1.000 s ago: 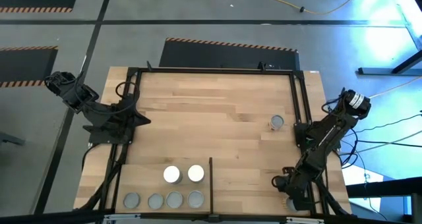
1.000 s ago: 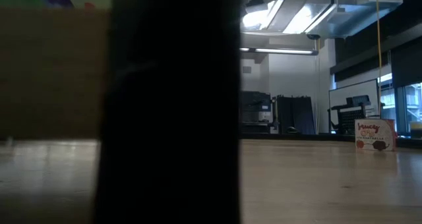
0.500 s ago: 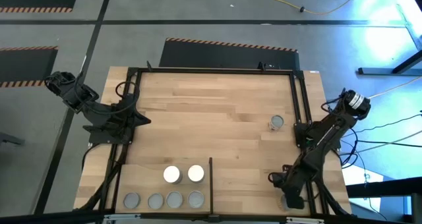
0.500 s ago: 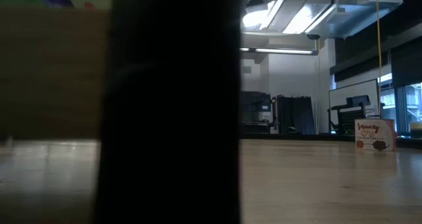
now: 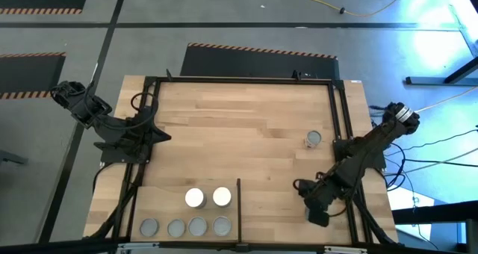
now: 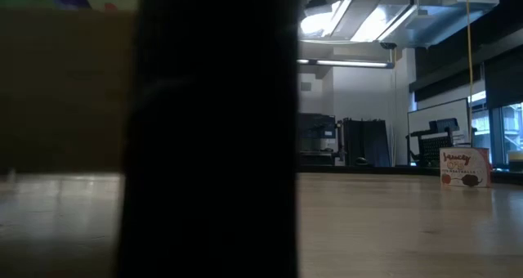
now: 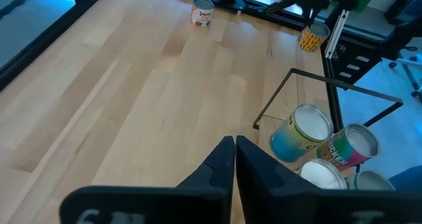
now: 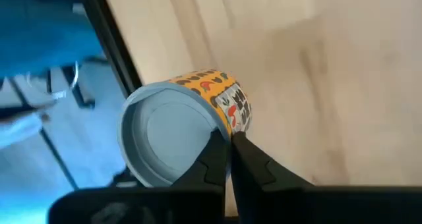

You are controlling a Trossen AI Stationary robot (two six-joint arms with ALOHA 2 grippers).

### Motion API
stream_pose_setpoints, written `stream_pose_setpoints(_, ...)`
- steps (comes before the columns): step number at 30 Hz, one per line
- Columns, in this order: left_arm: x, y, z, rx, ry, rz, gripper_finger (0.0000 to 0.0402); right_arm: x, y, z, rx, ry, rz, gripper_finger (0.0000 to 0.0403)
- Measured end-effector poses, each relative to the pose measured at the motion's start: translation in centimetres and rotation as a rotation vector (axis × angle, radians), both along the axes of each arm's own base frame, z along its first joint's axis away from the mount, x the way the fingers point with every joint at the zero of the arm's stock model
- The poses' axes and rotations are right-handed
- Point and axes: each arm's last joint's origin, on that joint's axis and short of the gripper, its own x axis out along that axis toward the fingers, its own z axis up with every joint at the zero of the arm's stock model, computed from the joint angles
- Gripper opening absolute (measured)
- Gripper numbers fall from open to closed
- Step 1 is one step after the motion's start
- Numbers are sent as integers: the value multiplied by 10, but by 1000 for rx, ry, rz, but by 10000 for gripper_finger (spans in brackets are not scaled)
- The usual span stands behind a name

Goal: Pick and place cans onto a shelf
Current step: Put the canned black beans on the shelf

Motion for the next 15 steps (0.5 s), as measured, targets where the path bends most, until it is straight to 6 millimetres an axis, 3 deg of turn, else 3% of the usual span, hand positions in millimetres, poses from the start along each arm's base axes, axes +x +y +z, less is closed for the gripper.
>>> stream_pose_setpoints(8,0,0,0,152,5,-90,2,26,-44,62,-233,-70,-214,8)
stream_pose_setpoints(15,0,0,0,243,9,-145,6,55,-103,93,-371,-177,-319,8)
